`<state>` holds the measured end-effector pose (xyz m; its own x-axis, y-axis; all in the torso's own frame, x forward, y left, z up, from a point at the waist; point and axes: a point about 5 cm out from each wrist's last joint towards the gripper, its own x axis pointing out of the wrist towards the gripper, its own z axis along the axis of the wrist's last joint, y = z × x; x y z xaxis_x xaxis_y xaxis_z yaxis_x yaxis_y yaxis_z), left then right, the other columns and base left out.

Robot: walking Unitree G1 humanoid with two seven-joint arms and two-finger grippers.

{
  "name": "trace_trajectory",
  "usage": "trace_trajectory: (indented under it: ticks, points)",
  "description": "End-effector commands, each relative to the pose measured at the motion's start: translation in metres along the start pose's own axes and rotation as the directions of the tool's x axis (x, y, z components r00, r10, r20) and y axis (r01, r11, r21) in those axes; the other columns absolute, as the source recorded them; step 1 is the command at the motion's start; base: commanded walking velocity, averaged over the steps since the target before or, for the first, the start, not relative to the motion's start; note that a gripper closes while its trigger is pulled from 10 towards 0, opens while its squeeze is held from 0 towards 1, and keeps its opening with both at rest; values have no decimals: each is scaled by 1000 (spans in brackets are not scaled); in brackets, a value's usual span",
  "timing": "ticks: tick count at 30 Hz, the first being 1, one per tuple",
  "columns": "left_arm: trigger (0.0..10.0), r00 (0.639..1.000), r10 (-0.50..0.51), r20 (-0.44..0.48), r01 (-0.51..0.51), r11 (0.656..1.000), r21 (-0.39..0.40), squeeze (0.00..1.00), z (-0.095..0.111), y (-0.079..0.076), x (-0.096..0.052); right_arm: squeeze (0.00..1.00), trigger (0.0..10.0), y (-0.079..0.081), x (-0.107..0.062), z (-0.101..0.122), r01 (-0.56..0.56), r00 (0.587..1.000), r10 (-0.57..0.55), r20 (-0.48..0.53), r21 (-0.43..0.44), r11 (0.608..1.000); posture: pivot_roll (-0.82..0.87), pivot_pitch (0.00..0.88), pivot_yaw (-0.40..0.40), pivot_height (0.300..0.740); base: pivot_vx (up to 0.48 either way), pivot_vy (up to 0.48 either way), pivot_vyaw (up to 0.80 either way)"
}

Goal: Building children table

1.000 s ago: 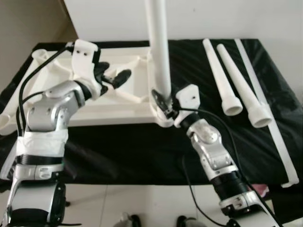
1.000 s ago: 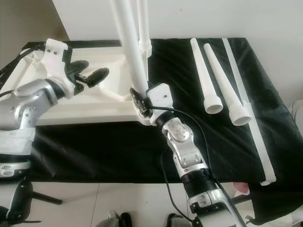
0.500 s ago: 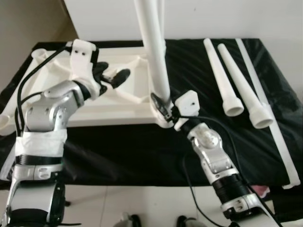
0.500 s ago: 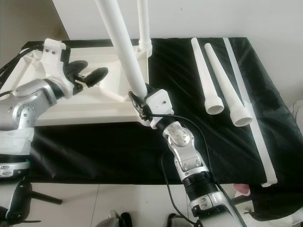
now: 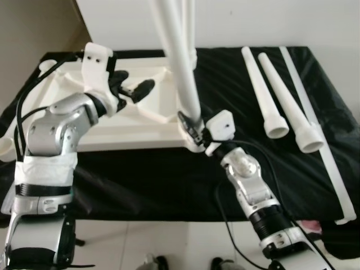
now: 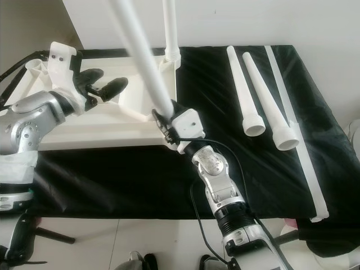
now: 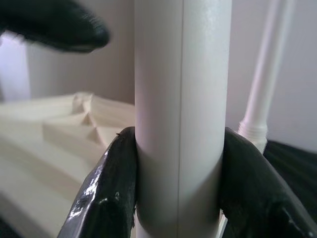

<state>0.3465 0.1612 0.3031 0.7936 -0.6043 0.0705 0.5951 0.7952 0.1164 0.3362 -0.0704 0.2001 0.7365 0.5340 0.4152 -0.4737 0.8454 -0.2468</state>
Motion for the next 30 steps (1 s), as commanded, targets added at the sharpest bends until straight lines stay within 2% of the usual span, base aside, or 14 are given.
trace_trajectory:
  ticks: [1, 9, 12, 22, 28, 29, 30]
  points:
    - [10000, 1000, -26, 8, 26, 1000, 11, 0, 6, -1, -2, 0, 10000, -2, -19, -34, 45, 984, -34, -173, 57, 997, -32, 199, 97, 740, 0, 0, 0]
    - [10000, 1000, -24, 7, 24, 1000, 11, 0, 7, 0, -2, 0, 10000, 1, -18, -34, 14, 987, -13, -157, 5, 1000, -31, 203, 100, 740, 0, 0, 0]
    - [10000, 1000, -25, 7, 25, 1000, 12, 0, 8, 0, -2, 0, 10000, 9, -19, -35, -64, 986, 51, -161, -77, 995, -28, 203, 101, 740, 0, 0, 0]
    - [10000, 1000, -23, 9, 22, 1000, 16, 0, 11, 2, -3, 0, 10000, 18, -28, -40, -140, 977, 120, -175, -105, 985, -30, 203, 105, 740, 0, 0, 0]
    - [10000, 1000, -23, 10, 23, 1000, 15, 0, 11, 2, -3, 0, 10000, 16, -32, -43, -118, 980, 100, -175, -99, 988, -31, 206, 109, 740, 0, 0, 0]
    - [10000, 1000, -24, 10, 24, 1000, 13, 0, 11, 2, -3, 0, 10000, 16, -32, -43, -104, 981, 90, -169, -79, 991, -31, 206, 109, 740, 0, 0, 0]
    - [10000, 1000, -25, 10, 25, 1000, 14, 0, 11, 2, -3, 0, 10000, 14, -32, -44, -53, 986, 51, -160, -12, 999, -29, 207, 110, 740, 0, 0, 0]
